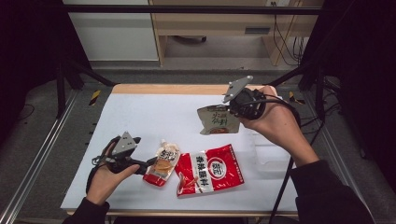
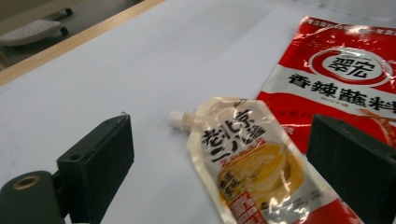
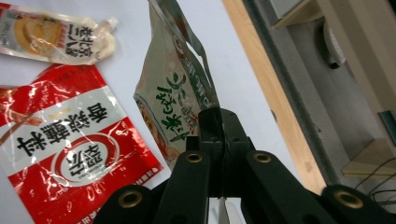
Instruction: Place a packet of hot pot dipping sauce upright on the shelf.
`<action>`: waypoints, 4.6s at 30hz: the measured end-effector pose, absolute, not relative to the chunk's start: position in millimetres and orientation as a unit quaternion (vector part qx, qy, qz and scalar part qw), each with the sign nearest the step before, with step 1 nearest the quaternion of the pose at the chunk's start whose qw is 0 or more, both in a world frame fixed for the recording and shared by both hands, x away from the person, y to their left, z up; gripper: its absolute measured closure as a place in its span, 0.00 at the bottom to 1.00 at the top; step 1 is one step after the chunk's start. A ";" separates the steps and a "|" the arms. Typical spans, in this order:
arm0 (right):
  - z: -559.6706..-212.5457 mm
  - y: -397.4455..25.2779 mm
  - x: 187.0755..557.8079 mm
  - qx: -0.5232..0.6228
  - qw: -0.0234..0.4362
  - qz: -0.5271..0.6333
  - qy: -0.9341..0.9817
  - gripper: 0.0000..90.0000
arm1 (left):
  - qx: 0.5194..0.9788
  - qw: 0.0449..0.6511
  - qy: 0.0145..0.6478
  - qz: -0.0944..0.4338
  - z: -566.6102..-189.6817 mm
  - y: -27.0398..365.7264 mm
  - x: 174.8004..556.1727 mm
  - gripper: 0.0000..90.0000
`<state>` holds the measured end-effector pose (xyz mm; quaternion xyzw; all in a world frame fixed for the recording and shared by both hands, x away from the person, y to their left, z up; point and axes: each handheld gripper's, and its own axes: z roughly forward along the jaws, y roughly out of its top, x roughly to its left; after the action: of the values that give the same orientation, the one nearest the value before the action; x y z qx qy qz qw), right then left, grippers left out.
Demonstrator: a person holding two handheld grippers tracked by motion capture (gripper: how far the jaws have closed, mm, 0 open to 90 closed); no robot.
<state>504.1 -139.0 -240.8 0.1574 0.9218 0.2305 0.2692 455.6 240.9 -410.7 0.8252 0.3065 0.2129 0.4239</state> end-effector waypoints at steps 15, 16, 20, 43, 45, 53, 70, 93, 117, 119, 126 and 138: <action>-233.4 -186.3 513.1 0.184 0.313 0.243 0.899 1.00 | 0.791 0.409 0.390 0.236 -439.5 305.2 448.0 0.07; -234.6 -192.8 514.8 0.190 0.319 0.245 0.895 1.00 | 0.784 0.413 0.396 0.241 -438.3 309.3 446.4 0.06; -235.8 -203.8 516.7 0.198 0.326 0.248 0.890 1.00 | 0.779 0.412 0.405 0.244 -438.4 314.7 443.8 0.06; -254.5 -268.3 557.1 0.265 0.365 0.234 0.861 1.00 | 0.775 0.401 0.420 0.250 -442.3 320.8 435.7 0.06; -255.9 -270.8 559.7 0.267 0.370 0.236 0.858 1.00 | 0.775 0.399 0.420 0.251 -442.4 321.7 436.2 0.06; -260.2 -275.4 564.8 0.271 0.371 0.238 0.856 1.00 | 0.775 0.400 0.420 0.252 -441.6 323.6 436.5 0.06; -290.1 -298.6 573.9 0.292 0.354 0.227 0.859 1.00 | 0.776 0.398 0.420 0.251 -442.3 322.1 436.3 0.06; -326.4 -301.2 584.1 0.309 0.297 0.217 0.877 1.00 | 0.777 0.400 0.417 0.251 -442.5 320.7 436.6 0.06; -349.7 -317.2 607.6 0.379 0.303 0.233 0.843 0.94 | 0.782 0.396 0.412 0.248 -443.8 316.0 436.5 0.06; -349.7 -317.2 607.9 0.381 0.302 0.231 0.843 0.91 | 0.783 0.396 0.412 0.248 -443.8 316.0 436.5 0.06; -349.0 -313.8 604.5 0.400 0.316 0.230 0.829 0.55 | 0.783 0.396 0.411 0.247 -443.4 316.0 436.5 0.06; -344.2 -311.9 599.4 0.399 0.339 0.228 0.820 0.36 | 0.784 0.396 0.410 0.247 -443.4 315.7 436.4 0.06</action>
<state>599.4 -311.9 -344.2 0.3994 0.8204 0.2285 0.3394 436.4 315.7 -443.4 0.7837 0.4100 0.2468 0.3961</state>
